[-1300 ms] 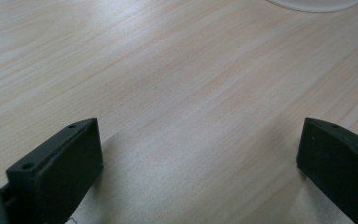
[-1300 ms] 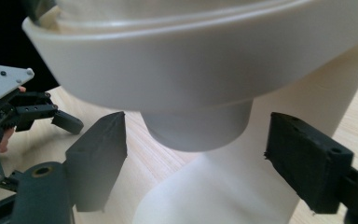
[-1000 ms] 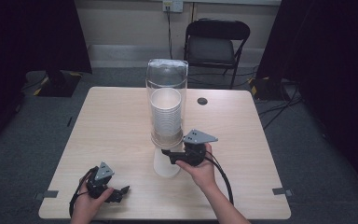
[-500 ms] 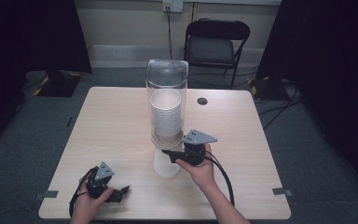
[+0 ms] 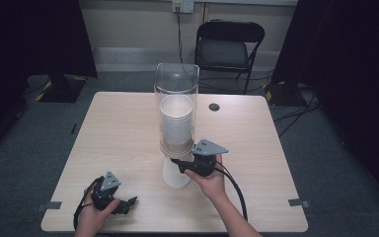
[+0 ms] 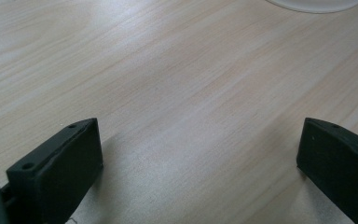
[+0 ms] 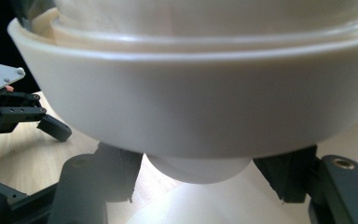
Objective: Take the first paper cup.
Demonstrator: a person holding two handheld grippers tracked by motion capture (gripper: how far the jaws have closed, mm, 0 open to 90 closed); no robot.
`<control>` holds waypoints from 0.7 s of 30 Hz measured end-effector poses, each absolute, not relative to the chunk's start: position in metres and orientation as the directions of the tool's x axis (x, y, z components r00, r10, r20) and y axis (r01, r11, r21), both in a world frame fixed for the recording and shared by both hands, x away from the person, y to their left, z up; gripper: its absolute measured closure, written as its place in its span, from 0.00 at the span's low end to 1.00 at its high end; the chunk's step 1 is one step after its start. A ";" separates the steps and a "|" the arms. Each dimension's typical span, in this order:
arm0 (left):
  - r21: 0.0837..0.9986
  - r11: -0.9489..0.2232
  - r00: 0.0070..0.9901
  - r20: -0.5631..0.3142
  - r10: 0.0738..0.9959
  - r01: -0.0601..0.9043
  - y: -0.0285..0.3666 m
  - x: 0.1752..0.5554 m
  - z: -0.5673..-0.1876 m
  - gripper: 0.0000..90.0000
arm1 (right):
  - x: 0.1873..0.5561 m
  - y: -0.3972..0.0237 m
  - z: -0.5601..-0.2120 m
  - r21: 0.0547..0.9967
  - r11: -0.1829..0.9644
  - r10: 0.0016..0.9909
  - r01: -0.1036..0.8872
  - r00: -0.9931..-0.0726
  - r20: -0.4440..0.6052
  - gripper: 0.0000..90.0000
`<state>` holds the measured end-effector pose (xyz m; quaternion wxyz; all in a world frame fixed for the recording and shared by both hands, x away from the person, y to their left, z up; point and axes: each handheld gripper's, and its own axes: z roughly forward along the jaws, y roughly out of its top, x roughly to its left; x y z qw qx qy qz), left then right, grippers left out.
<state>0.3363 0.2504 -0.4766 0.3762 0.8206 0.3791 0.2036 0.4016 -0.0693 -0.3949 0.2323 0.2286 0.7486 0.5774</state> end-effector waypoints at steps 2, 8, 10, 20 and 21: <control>0.771 -0.430 0.628 0.051 0.777 0.469 0.250 0.336 -0.476 0.00 | 0.402 -0.071 -0.397 0.972 0.224 0.609 0.070 -0.788 -0.084 0.41; 0.771 -0.429 0.629 0.048 0.776 0.470 0.250 0.336 -0.477 0.00 | 0.402 -0.069 -0.398 0.973 0.219 0.615 0.070 -0.784 -0.082 0.41; 0.772 -0.429 0.630 0.048 0.775 0.469 0.250 0.336 -0.477 0.00 | 0.402 -0.069 -0.397 0.973 0.221 0.617 0.071 -0.783 -0.083 0.41; 0.768 -0.435 0.633 0.050 0.773 0.470 0.251 0.337 -0.476 0.00 | 0.408 -0.076 -0.449 0.913 0.358 0.625 0.198 -0.777 -0.076 0.41; 0.771 -0.429 0.631 0.046 0.774 0.470 0.250 0.337 -0.476 0.00 | 0.409 -0.073 -0.441 0.904 0.387 0.614 0.184 -0.782 -0.103 0.41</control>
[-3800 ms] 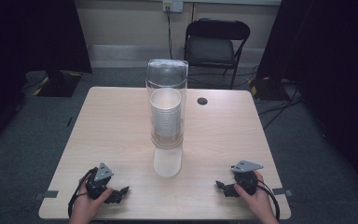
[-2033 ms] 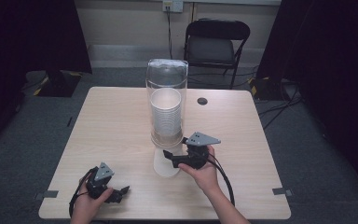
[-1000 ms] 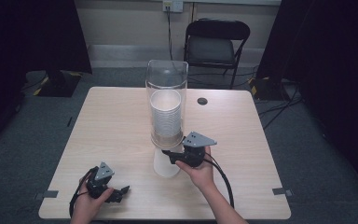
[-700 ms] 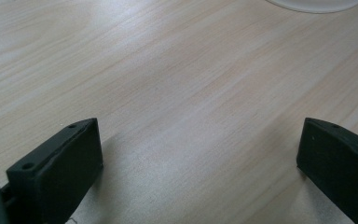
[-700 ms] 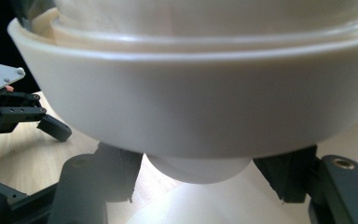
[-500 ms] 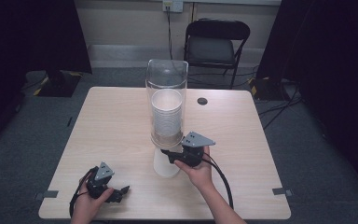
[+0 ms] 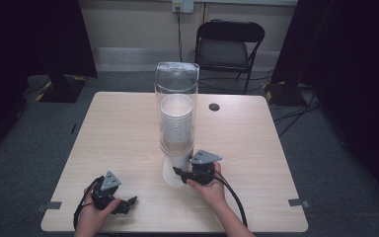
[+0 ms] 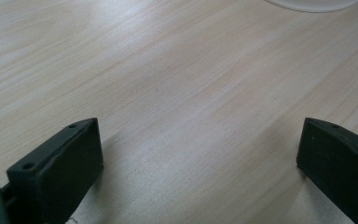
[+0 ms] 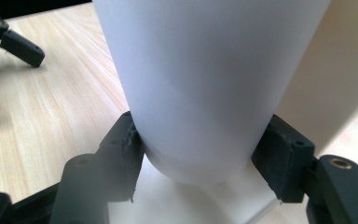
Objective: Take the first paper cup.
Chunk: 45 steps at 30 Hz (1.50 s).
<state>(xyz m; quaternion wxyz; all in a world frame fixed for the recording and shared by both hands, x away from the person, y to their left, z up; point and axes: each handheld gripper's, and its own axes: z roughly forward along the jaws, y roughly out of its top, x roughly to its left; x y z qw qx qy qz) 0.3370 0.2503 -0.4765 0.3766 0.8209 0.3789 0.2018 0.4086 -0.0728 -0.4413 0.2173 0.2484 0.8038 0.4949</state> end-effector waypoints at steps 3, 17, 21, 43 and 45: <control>0.767 -0.435 0.633 0.050 0.773 0.471 0.251 0.337 -0.476 0.00 | 0.416 -0.074 -0.439 0.874 0.438 0.605 0.211 -0.788 -0.113 0.41; 0.769 -0.430 0.630 0.046 0.775 0.473 0.250 0.338 -0.476 0.00 | 0.411 -0.111 -0.453 0.823 0.496 0.614 0.278 -0.782 -0.107 0.41; 0.769 -0.430 0.630 0.046 0.775 0.473 0.250 0.338 -0.476 0.00 | 0.408 -0.130 -0.452 0.819 0.489 0.639 0.300 -0.763 -0.102 0.40; 0.769 -0.429 0.630 0.044 0.776 0.474 0.250 0.337 -0.476 0.00 | 0.421 -0.213 -0.448 0.846 0.336 0.811 0.415 -0.584 -0.035 0.40; 0.769 -0.430 0.630 0.046 0.775 0.473 0.250 0.338 -0.476 0.00 | 0.423 -0.216 -0.449 0.848 0.328 0.822 0.416 -0.568 -0.039 0.39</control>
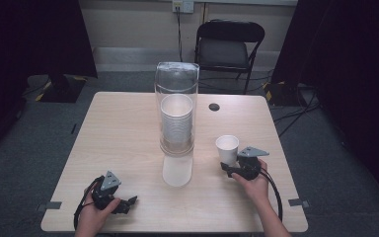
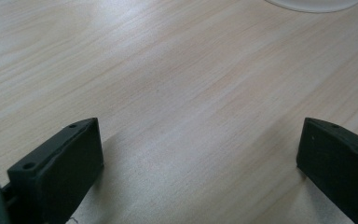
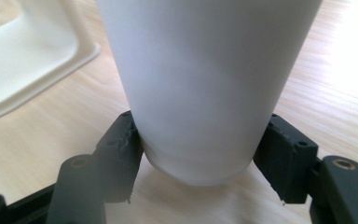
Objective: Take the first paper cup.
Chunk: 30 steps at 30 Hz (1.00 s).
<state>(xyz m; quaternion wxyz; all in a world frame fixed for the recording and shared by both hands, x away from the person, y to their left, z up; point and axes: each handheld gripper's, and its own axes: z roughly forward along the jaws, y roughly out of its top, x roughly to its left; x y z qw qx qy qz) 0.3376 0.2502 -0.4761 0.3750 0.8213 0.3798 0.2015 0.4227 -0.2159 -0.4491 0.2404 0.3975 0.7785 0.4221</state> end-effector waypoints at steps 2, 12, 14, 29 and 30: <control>0.769 -0.429 0.630 0.045 0.776 0.474 0.250 0.338 -0.476 0.00 | 0.424 -0.219 -0.451 0.849 0.311 0.836 0.427 -0.548 -0.031 0.39; 0.769 -0.430 0.630 0.047 0.775 0.473 0.250 0.338 -0.476 0.00 | 0.436 -0.227 -0.453 0.836 0.278 0.871 0.474 -0.491 -0.011 0.39; 0.769 -0.430 0.630 0.046 0.775 0.473 0.250 0.338 -0.476 0.00 | 0.438 -0.228 -0.453 0.837 0.273 0.877 0.474 -0.479 -0.015 0.39; 0.769 -0.430 0.630 0.045 0.775 0.473 0.250 0.338 -0.476 0.00 | 0.444 -0.236 -0.454 0.814 0.287 0.894 0.505 -0.447 -0.038 0.38; 0.769 -0.428 0.630 0.043 0.776 0.475 0.250 0.338 -0.476 0.00 | 0.444 -0.236 -0.454 0.813 0.289 0.894 0.505 -0.447 -0.039 0.37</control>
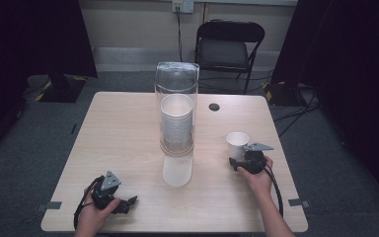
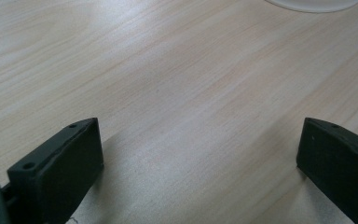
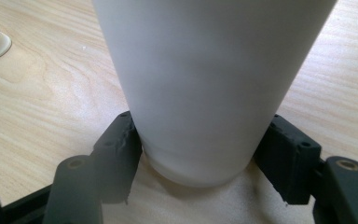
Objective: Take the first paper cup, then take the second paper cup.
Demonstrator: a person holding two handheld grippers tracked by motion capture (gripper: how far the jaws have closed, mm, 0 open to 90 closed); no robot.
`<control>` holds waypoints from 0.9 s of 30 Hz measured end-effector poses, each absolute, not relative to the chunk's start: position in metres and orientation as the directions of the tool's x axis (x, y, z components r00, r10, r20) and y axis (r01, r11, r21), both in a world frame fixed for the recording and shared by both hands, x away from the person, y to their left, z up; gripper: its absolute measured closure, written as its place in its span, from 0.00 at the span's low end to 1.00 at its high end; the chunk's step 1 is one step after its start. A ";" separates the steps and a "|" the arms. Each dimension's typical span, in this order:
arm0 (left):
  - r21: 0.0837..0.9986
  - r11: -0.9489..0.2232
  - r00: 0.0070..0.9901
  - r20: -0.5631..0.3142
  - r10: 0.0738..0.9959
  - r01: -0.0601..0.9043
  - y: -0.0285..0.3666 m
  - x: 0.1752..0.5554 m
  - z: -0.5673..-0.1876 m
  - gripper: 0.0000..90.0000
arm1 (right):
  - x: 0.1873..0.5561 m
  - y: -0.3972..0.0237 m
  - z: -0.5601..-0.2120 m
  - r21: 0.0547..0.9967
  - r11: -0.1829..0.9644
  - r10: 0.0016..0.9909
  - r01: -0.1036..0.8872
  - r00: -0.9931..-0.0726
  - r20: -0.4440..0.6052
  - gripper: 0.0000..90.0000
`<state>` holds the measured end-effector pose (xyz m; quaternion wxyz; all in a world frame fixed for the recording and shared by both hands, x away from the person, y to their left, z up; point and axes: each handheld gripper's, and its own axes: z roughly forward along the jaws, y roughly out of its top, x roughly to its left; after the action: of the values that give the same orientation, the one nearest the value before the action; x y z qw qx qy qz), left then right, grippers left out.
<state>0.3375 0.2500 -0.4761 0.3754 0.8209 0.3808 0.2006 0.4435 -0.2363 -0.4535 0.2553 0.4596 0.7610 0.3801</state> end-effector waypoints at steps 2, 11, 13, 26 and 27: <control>0.769 -0.429 0.630 0.044 0.775 0.474 0.250 0.338 -0.476 0.00 | 0.444 -0.236 -0.454 0.813 0.291 0.893 0.505 -0.449 -0.041 0.37; 0.769 -0.430 0.630 0.046 0.775 0.473 0.250 0.338 -0.476 0.00 | 0.442 -0.238 -0.454 0.807 0.298 0.895 0.510 -0.444 -0.051 0.30; 0.769 -0.429 0.630 0.044 0.775 0.474 0.250 0.338 -0.476 0.00 | 0.441 -0.239 -0.454 0.806 0.306 0.892 0.506 -0.449 -0.057 0.29; 0.769 -0.430 0.630 0.046 0.775 0.473 0.250 0.338 -0.476 0.00 | 0.421 -0.246 -0.439 0.836 0.287 0.899 0.468 -0.434 -0.066 0.24; 0.769 -0.430 0.630 0.046 0.775 0.473 0.250 0.338 -0.476 0.00 | 0.418 -0.248 -0.437 0.838 0.279 0.901 0.468 -0.430 -0.060 0.23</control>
<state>0.3376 0.2502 -0.4761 0.3751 0.8212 0.3800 0.2013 0.4183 -0.2485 -0.4367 0.2770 0.4562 0.7502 0.3902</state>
